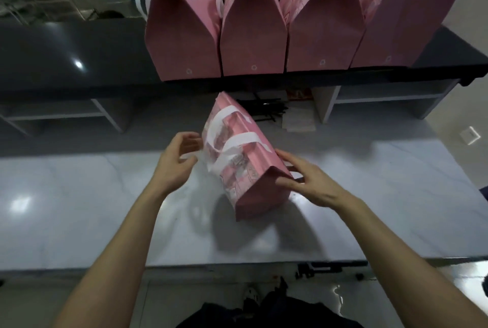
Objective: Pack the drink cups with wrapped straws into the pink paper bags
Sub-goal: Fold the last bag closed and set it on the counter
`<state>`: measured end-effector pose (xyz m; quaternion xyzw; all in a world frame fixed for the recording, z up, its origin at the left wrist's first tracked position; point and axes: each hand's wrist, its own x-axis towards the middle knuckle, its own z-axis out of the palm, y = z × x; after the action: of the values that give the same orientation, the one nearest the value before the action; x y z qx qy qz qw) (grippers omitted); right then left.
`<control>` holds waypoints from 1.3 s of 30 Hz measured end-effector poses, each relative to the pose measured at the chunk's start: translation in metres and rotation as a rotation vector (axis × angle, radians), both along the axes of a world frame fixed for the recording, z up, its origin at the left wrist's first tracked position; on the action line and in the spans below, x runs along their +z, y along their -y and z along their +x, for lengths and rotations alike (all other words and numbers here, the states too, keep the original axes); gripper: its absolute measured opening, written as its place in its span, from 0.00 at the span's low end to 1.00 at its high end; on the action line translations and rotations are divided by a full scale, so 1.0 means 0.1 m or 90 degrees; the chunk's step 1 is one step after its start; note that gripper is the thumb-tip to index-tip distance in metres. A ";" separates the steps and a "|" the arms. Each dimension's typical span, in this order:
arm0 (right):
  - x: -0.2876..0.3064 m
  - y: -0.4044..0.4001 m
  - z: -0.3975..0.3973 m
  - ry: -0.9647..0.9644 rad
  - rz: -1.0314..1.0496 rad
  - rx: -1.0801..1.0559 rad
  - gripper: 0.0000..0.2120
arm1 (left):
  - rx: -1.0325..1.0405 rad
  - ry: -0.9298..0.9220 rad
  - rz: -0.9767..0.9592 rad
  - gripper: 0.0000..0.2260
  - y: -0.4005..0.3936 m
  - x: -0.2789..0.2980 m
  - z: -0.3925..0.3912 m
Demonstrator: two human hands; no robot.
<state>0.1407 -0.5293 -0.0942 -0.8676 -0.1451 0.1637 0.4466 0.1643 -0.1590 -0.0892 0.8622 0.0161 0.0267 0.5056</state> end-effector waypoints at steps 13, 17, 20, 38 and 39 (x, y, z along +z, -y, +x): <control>-0.46 -0.24 -0.13 0.137 -0.064 0.029 0.52 | -0.026 -0.122 -0.004 0.44 0.72 -0.56 -0.89; -0.46 -0.22 -0.18 0.087 -0.040 0.011 0.54 | -0.022 -0.106 0.014 0.34 0.67 -0.64 -0.94; -0.44 -0.22 -0.20 0.083 -0.035 0.008 0.48 | 0.011 -0.125 -0.045 0.50 0.71 -0.46 -0.96; -0.17 -0.63 -0.35 0.080 -0.008 -0.014 0.65 | -0.039 -0.102 -0.055 0.65 0.58 -0.43 -0.94; -0.14 -0.68 -0.39 0.087 -0.008 -0.019 0.65 | -0.045 -0.090 -0.057 0.66 0.52 -0.38 -0.97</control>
<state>0.1020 -0.4617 -0.1082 -0.8817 -0.1614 0.0982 0.4323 0.0674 -0.2112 -0.1271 0.8387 0.0228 -0.0529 0.5415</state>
